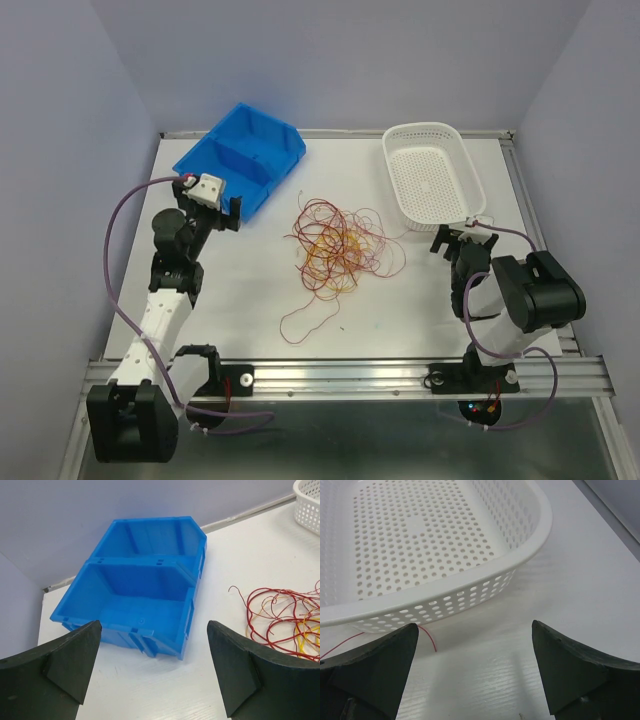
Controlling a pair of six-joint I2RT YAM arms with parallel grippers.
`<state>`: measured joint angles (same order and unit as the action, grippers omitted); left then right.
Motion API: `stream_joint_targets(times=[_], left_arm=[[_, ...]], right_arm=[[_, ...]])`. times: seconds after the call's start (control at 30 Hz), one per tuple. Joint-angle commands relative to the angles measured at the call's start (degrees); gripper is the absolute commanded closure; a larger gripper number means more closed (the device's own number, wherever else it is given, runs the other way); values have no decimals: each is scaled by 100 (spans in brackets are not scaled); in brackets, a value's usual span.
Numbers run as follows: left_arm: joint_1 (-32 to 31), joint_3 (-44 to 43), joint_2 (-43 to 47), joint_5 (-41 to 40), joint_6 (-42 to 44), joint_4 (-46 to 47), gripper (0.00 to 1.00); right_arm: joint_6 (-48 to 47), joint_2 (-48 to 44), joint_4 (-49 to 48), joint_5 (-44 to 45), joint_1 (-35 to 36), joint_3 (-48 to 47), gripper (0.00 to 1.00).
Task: Untangle the cables
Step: Untie the cable.
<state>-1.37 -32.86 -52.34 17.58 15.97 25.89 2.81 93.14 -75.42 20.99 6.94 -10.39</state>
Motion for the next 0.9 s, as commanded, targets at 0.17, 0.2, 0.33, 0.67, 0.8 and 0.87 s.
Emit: stream_joint_targets(times=[0.17,0.2,0.33,0.67,0.8,0.87], left_arm=[[14,-466,-214,52,-560,522,1],[14,-519,-303,139,-481,522,1],[14,-757,-602,832,-392,294,1],[-222,-879,-813,1889,142,233,1],[-882,-1204,-1190,1652,486,-83,1],[-1172,-1345,-1366,1556,635,-242,1]], right_arm=[[106,11,-702,211,0,-42,0],[106,-15,-711,247,0,-24,0],[-8,-340,-711,-7,-8,108,0],[1422,-3959,2464,-50,238,-252,0],[2091,-4471,4296,-445,246,-964,0],[2276,-4542,4570,-840,238,-1026,0]])
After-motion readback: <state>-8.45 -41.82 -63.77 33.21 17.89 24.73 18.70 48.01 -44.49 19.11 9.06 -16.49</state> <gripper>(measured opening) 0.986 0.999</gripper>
